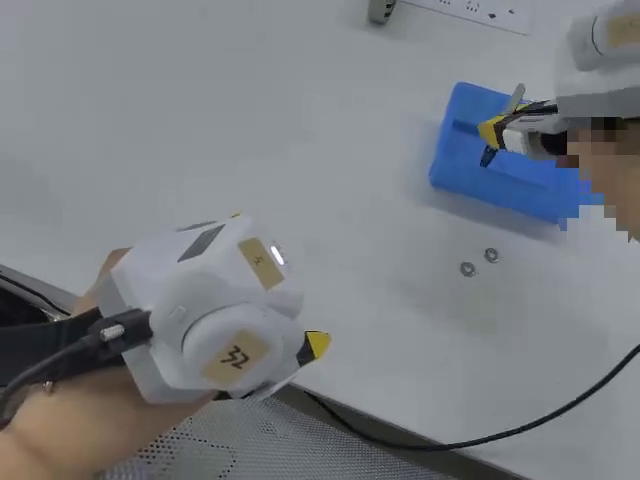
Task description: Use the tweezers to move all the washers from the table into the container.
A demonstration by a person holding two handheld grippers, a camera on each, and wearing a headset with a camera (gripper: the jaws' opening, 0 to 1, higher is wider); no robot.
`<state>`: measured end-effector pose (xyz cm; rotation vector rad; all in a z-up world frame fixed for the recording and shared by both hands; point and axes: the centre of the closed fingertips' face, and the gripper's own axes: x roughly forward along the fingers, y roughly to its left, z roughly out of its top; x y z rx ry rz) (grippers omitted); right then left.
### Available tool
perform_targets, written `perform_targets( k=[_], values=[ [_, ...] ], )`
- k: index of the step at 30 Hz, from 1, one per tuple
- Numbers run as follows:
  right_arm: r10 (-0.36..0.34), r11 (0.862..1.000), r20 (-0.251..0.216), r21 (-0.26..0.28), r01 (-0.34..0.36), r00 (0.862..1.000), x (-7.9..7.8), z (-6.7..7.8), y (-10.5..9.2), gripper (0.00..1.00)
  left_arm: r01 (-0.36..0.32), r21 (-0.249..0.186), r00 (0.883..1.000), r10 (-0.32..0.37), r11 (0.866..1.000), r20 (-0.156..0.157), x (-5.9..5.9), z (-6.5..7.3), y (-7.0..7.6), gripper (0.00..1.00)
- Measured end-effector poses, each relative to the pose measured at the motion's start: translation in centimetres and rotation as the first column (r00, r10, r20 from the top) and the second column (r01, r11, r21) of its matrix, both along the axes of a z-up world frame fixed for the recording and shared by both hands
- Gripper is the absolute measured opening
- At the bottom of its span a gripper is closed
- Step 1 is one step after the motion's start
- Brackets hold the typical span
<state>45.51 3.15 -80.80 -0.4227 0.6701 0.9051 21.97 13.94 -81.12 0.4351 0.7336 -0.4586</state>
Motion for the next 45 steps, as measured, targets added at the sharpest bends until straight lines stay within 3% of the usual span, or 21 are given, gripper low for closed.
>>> perform_targets(
  k=[4, 11, 14, 18, 24, 28, 34, 39, 45],
  values=[
    [-0.048, 0.997, 0.026, 0.055, 0.046, 0.999, 0.4, 0.2, -0.3, 0.03, -0.003, 0.002, 1.000, 0.003, 1.000, 0.002, 0.0, 0.0, 0.1, 0.70],
    [-0.032, 0.999, 0.066, 0.026, 0.031, 0.997, -0.5, 0.4, -0.5, 0.03, -0.002, 0.001, 1.000, 0.002, 1.000, 0.004, 0.0, 0.1, 0.1, 0.70],
    [-0.032, 0.999, 0.070, 0.037, 0.030, 0.997, -1.1, 1.2, -0.6, 0.03, 0.003, 0.006, 1.000, -0.003, 1.000, 0.004, 0.0, 0.1, 0.1, 0.70],
    [-0.056, 0.995, 0.081, 0.083, 0.050, 0.995, -1.1, 3.1, -1.3, 0.03, 0.007, 0.005, 1.000, -0.007, 1.000, 0.005, 0.0, 0.1, 0.0, 0.70],
    [-0.036, 0.990, 0.100, 0.141, 0.022, 0.994, -2.3, 6.2, -1.0, 0.03, 0.007, 0.002, 1.000, -0.007, 1.000, 0.010, 0.0, 0.2, 0.0, 0.71],
    [-0.029, 0.975, 0.094, 0.220, 0.008, 0.995, -4.0, 8.4, -1.0, 0.03, 0.009, -0.001, 1.000, -0.009, 1.000, 0.013, 0.0, 0.2, -0.1, 0.71],
    [-0.028, 0.979, 0.116, 0.202, 0.004, 0.993, -6.6, 7.7, -1.7, 0.03, 0.007, -0.005, 1.000, -0.007, 1.000, 0.015, 0.1, 0.2, -0.1, 0.72],
    [-0.060, 0.975, 0.052, 0.217, 0.048, 0.997, -9.1, 6.0, -2.8, 0.03, 0.009, -0.005, 1.000, -0.008, 1.000, 0.026, 0.2, 0.4, -0.1, 0.72],
    [-0.066, 0.976, 0.001, 0.210, 0.064, 0.998, -11.0, 4.0, -3.3, 0.03, 0.013, -0.008, 1.000, -0.013, 1.000, 0.023, 0.1, 0.4, -0.3, 0.72]
  ],
)
